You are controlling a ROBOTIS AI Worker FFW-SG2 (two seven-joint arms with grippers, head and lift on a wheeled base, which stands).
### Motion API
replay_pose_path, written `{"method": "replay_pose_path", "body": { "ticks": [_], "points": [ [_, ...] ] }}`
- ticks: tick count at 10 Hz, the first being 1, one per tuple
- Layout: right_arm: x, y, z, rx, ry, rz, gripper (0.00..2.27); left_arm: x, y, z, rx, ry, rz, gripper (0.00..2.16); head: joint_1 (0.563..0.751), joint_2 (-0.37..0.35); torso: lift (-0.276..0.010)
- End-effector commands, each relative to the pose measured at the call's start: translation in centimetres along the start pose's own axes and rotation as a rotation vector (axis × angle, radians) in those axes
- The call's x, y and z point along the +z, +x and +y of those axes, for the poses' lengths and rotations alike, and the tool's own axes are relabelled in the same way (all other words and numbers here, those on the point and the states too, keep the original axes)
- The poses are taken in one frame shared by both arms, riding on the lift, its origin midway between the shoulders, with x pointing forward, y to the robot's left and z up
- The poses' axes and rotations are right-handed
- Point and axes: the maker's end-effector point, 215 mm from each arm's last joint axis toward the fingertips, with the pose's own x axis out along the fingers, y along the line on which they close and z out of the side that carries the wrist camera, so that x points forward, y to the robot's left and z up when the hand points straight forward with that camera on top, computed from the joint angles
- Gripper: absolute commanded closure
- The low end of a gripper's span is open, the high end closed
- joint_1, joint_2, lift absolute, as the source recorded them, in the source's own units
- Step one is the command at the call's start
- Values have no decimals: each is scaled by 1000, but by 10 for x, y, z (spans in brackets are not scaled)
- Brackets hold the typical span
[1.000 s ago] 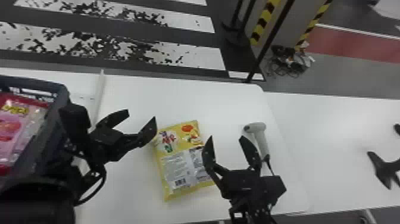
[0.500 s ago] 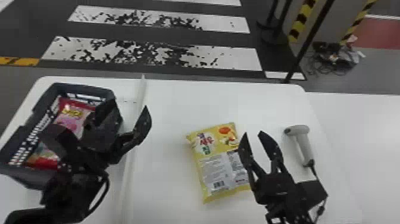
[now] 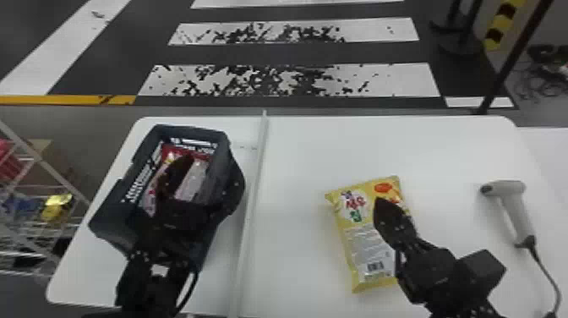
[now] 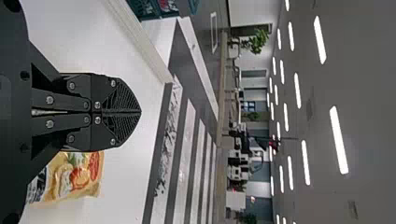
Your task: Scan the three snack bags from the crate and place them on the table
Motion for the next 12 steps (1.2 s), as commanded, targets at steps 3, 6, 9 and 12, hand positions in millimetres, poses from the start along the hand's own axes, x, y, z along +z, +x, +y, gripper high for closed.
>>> {"method": "replay_pose_path", "body": {
  "ticks": [3,6,9,12],
  "points": [
    [-49,29,40,144,-38,166,2253,-6,-9,3,10,-1,13,29,695,210,-62],
    [-93,38,54,195,-93,314,2253,-8,-10,4,11,-1,18,33,695,246,-62],
    [-108,42,48,191,-134,358,2253,-11,-11,5,11,-1,24,33,695,255,-62],
    [-103,48,21,143,-151,354,2253,-16,-11,4,11,-6,32,33,695,236,-62]
  ]
}}
